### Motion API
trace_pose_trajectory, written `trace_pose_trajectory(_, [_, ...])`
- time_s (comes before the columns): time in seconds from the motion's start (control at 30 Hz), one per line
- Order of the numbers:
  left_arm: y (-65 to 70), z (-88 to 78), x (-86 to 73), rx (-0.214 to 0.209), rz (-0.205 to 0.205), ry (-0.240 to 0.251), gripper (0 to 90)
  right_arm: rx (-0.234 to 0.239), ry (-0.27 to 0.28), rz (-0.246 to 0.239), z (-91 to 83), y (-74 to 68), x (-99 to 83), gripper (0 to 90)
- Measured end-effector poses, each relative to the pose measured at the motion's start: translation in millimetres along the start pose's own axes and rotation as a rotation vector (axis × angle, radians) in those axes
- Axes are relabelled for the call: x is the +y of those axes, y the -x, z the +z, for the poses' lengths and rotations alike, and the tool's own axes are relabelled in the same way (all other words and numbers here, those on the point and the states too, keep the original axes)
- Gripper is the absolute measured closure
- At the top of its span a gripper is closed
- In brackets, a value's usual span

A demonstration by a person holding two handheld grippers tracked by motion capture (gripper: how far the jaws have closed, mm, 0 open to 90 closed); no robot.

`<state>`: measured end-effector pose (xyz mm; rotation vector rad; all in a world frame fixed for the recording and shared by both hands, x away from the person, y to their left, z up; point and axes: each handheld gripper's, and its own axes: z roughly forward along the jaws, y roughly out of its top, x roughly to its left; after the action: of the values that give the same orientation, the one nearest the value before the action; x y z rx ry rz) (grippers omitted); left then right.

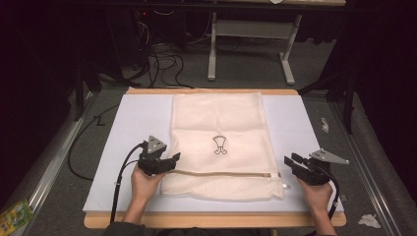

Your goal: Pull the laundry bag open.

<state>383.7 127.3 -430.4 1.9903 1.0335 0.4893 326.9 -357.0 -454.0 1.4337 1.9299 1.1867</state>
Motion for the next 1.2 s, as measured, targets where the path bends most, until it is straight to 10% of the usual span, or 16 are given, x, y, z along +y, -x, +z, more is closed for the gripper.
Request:
trace_pose_trajectory(0.37, [51.7,23.6,19.5,-0.070,0.088,-0.006,40.8,0.056,-0.101,-0.039,9.7,-15.0,-3.4,53.4])
trace_pose_trajectory(0.5, [74.1,35.9,19.9,-0.089,0.184,-0.039,40.1,0.048,-0.098,-0.035,12.2,-17.9,-3.9,45.1])
trace_pose_trajectory(1.2, [119.6,62.1,29.6,-0.194,0.207,-0.031,40.5,0.014,-0.227,-0.009,47.7,-20.9,8.3,48.4])
